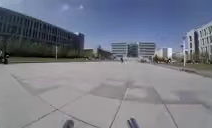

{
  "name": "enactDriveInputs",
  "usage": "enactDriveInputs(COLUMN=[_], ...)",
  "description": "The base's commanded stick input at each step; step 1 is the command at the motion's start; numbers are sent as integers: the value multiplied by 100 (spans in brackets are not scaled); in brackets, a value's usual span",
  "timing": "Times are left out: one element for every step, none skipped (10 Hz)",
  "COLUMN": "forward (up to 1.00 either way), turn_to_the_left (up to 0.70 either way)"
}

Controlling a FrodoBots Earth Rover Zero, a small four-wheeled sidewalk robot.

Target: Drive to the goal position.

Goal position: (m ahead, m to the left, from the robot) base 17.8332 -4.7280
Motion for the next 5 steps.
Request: enactDriveInputs(forward=[100, 100, 100, 100, 100], turn_to_the_left=[-36, -40, -38, -18, 0])
